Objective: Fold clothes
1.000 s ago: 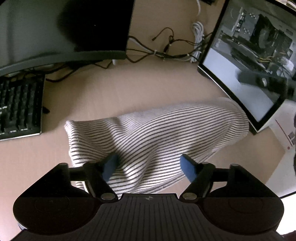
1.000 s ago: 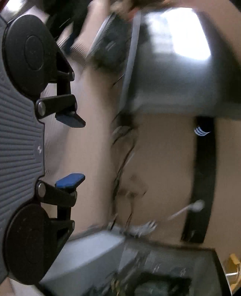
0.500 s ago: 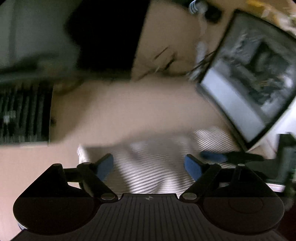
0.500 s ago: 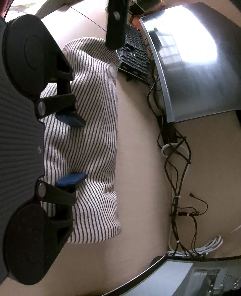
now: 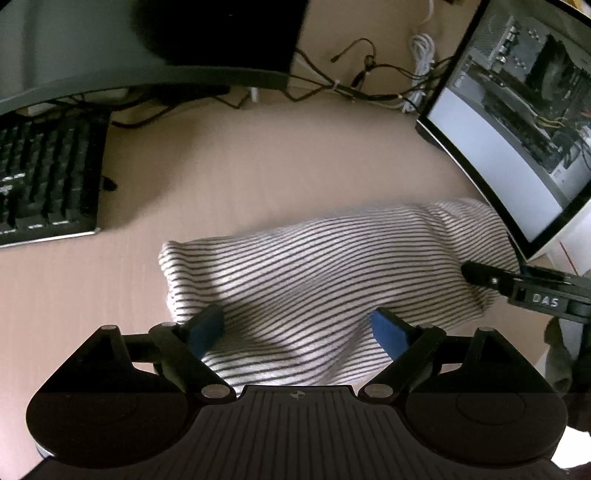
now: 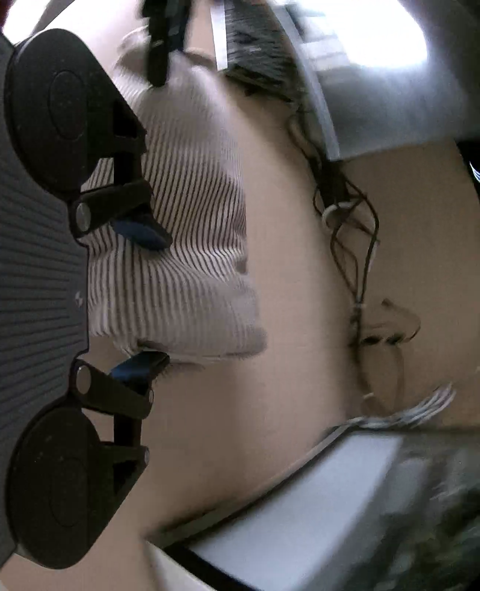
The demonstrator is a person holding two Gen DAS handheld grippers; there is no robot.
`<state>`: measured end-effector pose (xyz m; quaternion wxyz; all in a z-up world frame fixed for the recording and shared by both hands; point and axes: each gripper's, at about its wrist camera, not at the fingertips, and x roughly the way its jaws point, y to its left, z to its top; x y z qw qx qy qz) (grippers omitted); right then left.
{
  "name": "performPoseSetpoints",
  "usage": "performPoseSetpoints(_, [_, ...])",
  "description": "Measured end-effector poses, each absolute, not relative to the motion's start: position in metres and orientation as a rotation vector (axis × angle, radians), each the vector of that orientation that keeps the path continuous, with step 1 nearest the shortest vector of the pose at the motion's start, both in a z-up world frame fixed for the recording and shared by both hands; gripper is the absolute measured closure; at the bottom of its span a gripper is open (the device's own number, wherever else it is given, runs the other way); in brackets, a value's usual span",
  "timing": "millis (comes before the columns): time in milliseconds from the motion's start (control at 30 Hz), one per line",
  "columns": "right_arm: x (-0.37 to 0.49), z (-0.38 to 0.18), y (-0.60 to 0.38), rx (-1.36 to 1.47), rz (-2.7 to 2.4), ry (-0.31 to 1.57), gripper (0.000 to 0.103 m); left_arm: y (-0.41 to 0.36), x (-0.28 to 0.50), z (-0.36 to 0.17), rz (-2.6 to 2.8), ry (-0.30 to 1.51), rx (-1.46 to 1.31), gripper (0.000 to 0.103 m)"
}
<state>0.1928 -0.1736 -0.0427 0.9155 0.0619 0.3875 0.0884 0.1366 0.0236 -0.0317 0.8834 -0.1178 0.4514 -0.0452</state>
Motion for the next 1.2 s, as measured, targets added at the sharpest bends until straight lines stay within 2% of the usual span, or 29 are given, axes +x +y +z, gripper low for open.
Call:
performPoseSetpoints(267, [0.178, -0.045, -0.14, 0.094, 0.281, 0.818, 0.044, 0.049, 0.139, -0.033, -0.039, 0.934, -0.199, 0.009])
performPoseSetpoints(367, [0.182, -0.048, -0.147, 0.134, 0.281, 0.832, 0.036, 0.045, 0.139, -0.032, -0.036, 0.929, -0.171, 0.009])
performPoseSetpoints(467, [0.183, -0.039, -0.155, 0.159, 0.294, 0.827, 0.036, 0.048, 0.134, -0.019, -0.016, 0.916, -0.18, 0.009])
performPoseSetpoints(500, [0.18, -0.031, -0.156, 0.142, 0.288, 0.801, 0.037, 0.049, 0.131, -0.013, -0.009, 0.905, -0.18, 0.009])
performPoseSetpoints(633, [0.171, -0.002, -0.159, 0.089, 0.272, 0.695, 0.052, 0.056, 0.117, 0.007, -0.044, 0.869, -0.23, 0.009])
performPoseSetpoints(733, [0.169, 0.008, -0.151, 0.068, 0.325, 0.656, 0.053, 0.058, 0.119, -0.009, -0.054, 0.92, -0.286, 0.009])
performPoseSetpoints(833, [0.17, -0.011, -0.133, 0.017, 0.361, 0.732, 0.054, 0.052, 0.123, -0.026, -0.032, 0.946, -0.274, 0.009])
performPoseSetpoints(967, [0.17, -0.03, -0.121, -0.102, 0.331, 0.721, 0.054, 0.045, 0.13, -0.03, -0.024, 0.945, -0.245, 0.009])
performPoseSetpoints(1200, [0.204, -0.045, -0.121, -0.102, 0.33, 0.716, 0.054, 0.043, 0.152, -0.036, -0.016, 0.93, -0.255, 0.008])
